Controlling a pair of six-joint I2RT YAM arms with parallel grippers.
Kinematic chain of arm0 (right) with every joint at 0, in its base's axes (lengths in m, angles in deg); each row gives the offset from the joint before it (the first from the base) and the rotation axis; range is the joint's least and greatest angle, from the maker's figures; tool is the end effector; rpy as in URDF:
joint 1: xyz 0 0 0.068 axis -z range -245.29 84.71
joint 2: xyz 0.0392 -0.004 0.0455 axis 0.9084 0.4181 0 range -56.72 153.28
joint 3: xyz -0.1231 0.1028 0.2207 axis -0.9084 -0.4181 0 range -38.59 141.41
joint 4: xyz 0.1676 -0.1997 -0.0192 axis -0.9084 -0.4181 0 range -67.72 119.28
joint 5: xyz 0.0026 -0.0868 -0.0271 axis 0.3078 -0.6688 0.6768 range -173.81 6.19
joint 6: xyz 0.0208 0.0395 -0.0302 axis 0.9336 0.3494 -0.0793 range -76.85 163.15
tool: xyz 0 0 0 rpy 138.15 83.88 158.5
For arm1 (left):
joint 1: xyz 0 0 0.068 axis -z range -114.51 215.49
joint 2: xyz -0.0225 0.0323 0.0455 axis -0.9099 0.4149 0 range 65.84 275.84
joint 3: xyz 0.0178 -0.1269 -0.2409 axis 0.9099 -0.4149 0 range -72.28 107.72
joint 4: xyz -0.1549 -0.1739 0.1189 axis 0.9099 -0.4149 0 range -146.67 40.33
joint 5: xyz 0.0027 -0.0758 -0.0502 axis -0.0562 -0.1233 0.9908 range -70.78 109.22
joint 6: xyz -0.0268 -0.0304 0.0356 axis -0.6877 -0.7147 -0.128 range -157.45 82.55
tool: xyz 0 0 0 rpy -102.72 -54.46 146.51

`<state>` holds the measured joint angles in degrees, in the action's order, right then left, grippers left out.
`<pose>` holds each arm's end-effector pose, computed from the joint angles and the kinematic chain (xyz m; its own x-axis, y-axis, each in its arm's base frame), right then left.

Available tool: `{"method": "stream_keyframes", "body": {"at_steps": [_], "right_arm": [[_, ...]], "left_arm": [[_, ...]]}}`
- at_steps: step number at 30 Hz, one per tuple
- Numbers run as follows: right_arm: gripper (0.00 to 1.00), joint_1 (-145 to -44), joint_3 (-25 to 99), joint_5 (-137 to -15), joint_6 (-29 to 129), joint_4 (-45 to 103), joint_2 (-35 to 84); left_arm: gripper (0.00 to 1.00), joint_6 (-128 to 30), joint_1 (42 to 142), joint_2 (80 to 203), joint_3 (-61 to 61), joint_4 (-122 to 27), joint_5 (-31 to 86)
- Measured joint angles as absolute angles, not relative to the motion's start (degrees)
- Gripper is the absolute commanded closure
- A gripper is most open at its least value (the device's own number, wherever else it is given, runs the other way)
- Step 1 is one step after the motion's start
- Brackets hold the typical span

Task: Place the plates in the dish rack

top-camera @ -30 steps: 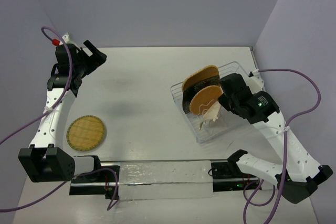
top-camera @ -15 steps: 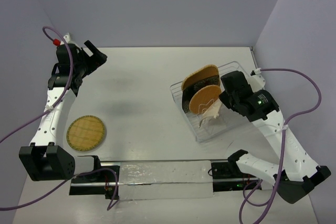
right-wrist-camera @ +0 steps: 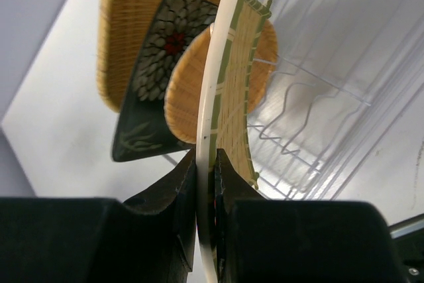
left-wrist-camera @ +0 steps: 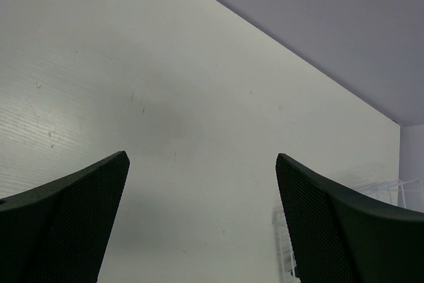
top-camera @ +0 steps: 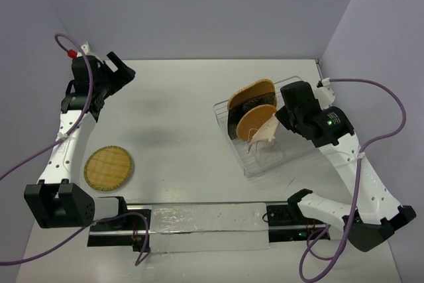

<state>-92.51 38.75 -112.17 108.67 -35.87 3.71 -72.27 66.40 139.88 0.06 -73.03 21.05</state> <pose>0.1651 0.0658 0.3932 -0.3853 0.7025 -0.5983 0.5535 0.6948 0.4593 0.2934 -0.0058 0.3737 -0.3733 -0.5649 -0.7359 -0.2050 0.8239 -0.5284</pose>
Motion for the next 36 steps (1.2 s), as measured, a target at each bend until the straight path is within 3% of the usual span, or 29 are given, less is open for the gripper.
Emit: {"method": "stream_keyframes", "body": {"at_steps": [36], "right_arm": [[1.00,-91.6,35.3,-112.1,108.0,-33.1,4.0]], "left_arm": [[0.01,-71.3,66.4,142.5,0.1,-73.0,21.7]]}}
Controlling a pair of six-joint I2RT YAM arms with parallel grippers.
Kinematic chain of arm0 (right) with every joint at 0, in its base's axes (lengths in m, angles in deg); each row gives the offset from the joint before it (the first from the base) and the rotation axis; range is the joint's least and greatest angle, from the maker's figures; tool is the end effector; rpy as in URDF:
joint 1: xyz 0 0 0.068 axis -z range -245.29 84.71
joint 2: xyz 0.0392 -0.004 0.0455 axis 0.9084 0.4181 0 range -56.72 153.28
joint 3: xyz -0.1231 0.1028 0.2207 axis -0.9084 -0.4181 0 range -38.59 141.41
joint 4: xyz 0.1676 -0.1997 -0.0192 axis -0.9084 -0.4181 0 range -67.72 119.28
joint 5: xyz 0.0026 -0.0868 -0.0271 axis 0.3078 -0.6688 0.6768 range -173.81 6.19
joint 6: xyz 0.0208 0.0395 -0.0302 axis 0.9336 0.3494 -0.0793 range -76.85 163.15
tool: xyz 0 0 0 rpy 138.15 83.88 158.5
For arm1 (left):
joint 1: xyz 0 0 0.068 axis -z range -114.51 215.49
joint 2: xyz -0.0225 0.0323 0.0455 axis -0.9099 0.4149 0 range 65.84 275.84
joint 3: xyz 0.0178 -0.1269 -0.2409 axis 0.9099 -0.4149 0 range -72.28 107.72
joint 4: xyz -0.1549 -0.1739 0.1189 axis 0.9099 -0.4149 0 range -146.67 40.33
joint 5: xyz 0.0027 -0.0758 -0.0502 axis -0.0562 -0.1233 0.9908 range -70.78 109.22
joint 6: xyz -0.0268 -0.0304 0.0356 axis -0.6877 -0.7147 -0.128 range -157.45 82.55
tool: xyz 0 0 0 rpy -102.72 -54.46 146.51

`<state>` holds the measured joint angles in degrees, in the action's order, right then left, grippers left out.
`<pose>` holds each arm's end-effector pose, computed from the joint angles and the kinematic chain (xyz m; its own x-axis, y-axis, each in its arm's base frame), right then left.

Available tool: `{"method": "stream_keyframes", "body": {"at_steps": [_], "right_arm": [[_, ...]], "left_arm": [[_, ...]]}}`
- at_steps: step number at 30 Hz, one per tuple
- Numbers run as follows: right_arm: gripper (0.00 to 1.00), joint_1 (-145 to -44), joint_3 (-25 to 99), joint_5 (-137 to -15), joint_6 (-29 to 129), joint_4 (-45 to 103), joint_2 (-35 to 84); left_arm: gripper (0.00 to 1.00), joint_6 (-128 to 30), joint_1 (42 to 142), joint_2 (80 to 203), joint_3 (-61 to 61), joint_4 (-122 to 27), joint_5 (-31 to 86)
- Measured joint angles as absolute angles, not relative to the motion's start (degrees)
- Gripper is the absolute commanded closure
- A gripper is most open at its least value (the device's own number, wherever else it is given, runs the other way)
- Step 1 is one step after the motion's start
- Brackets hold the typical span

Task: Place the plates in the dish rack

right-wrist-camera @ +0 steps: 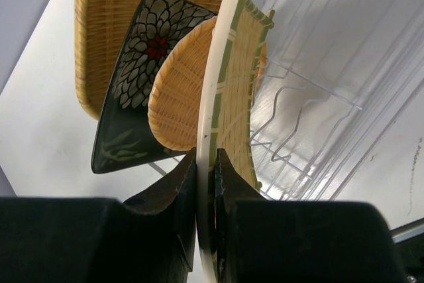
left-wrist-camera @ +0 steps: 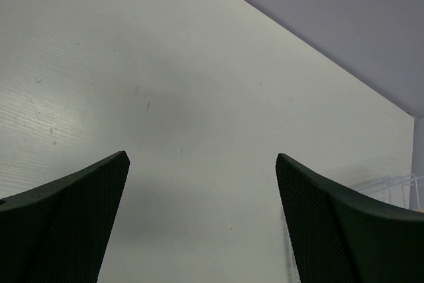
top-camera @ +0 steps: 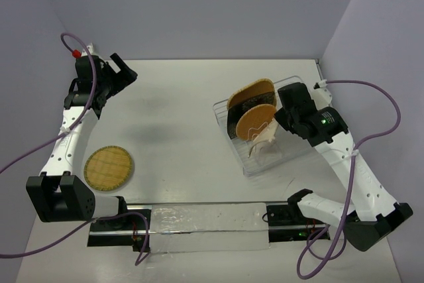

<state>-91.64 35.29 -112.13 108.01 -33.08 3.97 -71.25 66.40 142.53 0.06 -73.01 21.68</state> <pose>0.1729 0.0667 0.3783 -0.3903 0.6961 -0.6026 0.5659 0.6977 0.4394 0.3051 -0.0064 0.3608 -0.4161 -0.5493 -0.7247 -0.2137 0.8337 -0.5092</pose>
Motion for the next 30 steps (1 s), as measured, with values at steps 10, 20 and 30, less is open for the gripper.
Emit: {"method": "stream_keyframes", "body": {"at_steps": [10,20,30], "right_arm": [[1.00,-91.5,37.9,-110.3,107.8,-33.2,2.7],[1.00,-91.5,36.0,-109.8,108.5,-32.9,2.5],[1.00,-91.5,35.5,-110.4,108.7,-32.9,1.7]], "left_arm": [[0.01,-71.2,66.4,142.9,0.1,-73.0,21.7],[0.01,-71.0,66.4,143.8,0.1,-73.0,21.7],[0.01,-71.0,66.1,143.8,0.1,-73.0,21.7]]}}
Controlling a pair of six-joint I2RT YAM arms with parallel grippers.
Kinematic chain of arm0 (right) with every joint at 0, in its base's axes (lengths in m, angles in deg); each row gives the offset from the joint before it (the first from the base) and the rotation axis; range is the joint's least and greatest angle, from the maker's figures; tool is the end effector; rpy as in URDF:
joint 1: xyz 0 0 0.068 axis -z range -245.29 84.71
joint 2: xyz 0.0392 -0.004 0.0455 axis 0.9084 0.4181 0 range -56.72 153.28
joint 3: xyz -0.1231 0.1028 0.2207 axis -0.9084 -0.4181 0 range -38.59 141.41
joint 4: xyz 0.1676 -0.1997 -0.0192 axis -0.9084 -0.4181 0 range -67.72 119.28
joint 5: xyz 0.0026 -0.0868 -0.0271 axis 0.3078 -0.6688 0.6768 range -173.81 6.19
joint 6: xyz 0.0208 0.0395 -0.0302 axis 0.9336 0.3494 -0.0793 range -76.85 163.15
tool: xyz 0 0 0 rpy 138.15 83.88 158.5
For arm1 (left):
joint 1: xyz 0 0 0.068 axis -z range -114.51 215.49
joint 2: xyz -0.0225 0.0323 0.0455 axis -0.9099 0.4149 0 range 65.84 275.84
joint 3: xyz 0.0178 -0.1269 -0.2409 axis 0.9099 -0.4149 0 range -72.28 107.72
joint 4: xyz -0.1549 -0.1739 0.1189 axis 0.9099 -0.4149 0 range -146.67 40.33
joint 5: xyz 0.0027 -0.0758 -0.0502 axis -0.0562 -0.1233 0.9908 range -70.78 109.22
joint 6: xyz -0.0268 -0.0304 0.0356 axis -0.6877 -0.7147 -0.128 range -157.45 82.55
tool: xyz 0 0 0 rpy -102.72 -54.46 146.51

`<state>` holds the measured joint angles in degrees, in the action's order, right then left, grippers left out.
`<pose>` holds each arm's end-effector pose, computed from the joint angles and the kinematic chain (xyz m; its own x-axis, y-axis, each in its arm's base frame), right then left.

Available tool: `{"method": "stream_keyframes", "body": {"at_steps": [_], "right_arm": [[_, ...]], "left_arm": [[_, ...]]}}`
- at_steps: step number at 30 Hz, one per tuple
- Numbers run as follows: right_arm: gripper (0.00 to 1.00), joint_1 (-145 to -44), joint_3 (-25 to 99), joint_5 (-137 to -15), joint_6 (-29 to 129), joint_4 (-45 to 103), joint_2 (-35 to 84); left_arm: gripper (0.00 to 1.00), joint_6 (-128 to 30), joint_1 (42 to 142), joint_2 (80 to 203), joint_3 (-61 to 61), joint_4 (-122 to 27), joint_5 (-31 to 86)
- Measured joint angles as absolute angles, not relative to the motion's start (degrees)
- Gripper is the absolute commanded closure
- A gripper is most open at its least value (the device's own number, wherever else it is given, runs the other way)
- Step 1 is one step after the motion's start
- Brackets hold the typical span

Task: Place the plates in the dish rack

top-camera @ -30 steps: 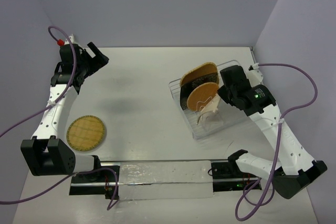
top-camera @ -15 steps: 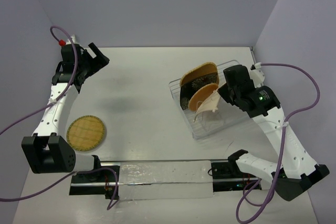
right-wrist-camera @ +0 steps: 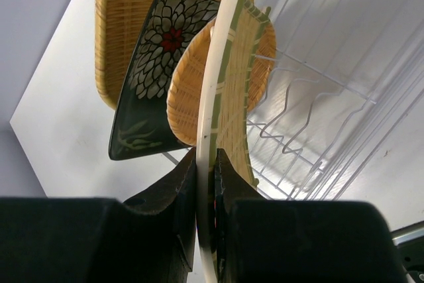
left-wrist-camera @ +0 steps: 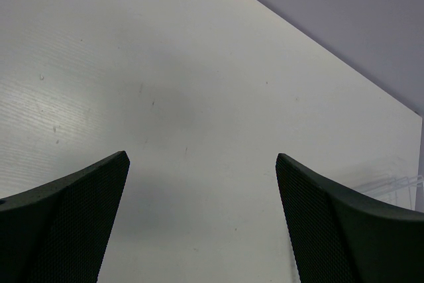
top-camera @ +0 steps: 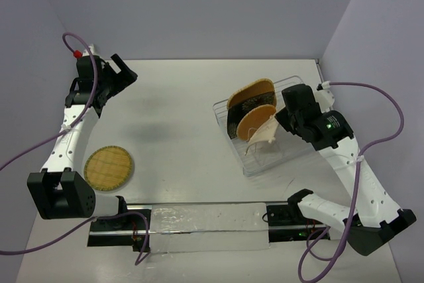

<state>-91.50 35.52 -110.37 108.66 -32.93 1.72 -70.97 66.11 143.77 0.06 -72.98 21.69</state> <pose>0.1635 0.0627 0.3856 -0.3785 0.7210 -0.5804 0.5433 0.6807 0.4914 0.3105 -0.0049 0.3546 -0.4297 -0.5471 -0.7183 -0.2264 0.8354 -0.5009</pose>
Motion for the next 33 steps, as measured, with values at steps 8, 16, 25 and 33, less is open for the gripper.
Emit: {"method": "stream_keyframes", "body": {"at_steps": [8,16,25,33], "right_arm": [[1.00,-91.5,35.5,-111.1,108.1,-33.9,1.0],[1.00,-91.5,34.3,-111.1,108.0,-33.7,0.1],[1.00,-91.5,31.4,-110.8,108.3,-31.2,0.3],[1.00,-91.5,32.2,-111.0,108.7,-30.4,3.1]], "left_arm": [[0.01,-70.9,66.1,143.9,0.1,-73.0,22.1],[0.01,-70.7,66.1,143.9,0.1,-73.0,22.3],[0.01,-70.6,66.1,143.9,0.1,-72.6,22.5],[0.01,-70.2,66.1,143.9,0.1,-72.6,22.6]]}}
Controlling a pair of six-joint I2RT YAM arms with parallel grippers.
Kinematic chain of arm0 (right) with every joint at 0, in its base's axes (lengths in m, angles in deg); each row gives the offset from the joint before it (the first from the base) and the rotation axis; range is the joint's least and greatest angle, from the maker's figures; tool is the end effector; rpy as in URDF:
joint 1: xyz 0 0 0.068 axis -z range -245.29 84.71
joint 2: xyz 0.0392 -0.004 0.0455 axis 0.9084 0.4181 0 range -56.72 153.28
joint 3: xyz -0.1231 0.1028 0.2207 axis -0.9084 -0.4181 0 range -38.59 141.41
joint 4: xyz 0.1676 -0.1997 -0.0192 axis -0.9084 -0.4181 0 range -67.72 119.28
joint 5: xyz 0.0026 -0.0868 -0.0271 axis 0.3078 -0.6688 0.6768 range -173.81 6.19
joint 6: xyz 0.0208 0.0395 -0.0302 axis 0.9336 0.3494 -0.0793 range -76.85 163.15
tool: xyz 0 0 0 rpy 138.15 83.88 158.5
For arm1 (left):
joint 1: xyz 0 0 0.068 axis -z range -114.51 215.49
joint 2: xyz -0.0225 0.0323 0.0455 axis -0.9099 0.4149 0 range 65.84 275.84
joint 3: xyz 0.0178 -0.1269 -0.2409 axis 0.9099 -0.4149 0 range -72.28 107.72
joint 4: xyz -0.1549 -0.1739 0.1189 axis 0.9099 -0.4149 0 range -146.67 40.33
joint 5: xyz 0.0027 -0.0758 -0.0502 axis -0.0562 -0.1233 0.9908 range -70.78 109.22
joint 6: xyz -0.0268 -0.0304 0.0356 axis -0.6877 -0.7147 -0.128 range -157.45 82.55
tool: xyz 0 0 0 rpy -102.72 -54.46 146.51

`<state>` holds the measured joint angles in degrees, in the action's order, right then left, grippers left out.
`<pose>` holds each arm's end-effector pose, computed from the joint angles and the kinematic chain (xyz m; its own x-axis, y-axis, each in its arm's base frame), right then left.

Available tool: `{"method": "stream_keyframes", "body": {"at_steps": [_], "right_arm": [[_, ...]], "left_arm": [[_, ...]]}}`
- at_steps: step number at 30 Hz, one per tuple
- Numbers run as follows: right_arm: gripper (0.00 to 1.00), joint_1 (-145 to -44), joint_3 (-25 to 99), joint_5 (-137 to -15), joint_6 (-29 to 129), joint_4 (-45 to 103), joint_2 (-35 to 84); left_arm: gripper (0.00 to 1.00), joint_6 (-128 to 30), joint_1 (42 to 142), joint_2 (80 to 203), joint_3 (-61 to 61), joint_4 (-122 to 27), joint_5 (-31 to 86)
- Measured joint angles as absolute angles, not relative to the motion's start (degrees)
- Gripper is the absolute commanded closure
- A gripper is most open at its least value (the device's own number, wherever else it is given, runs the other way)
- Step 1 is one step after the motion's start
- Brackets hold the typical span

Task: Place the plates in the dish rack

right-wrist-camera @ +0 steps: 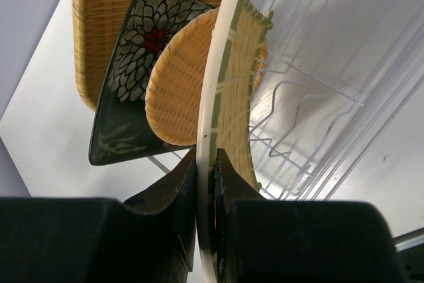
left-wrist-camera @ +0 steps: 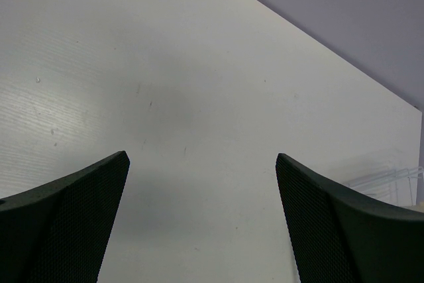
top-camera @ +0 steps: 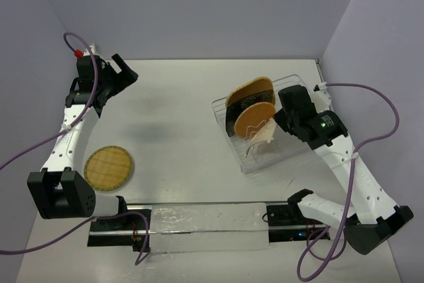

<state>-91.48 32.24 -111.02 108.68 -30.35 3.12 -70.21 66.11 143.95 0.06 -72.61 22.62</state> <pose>0.1744 0.0676 0.3680 -0.3896 0.7105 -0.5860 0.5627 0.6873 0.4593 0.3115 -0.0055 0.3543 -0.4380 -0.5355 -0.7221 -0.2071 0.8417 -0.4986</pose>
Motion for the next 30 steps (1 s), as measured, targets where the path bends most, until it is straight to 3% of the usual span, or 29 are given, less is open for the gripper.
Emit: {"method": "stream_keyframes", "body": {"at_steps": [10,30], "right_arm": [[1.00,-91.3,38.4,-110.1,108.9,-30.9,8.0],[1.00,-91.2,38.2,-112.1,111.9,-30.4,11.1]], "left_arm": [[0.01,-70.0,66.1,143.9,0.1,-72.6,22.6],[0.01,-69.9,64.3,145.0,0.1,-72.5,22.7]]}}
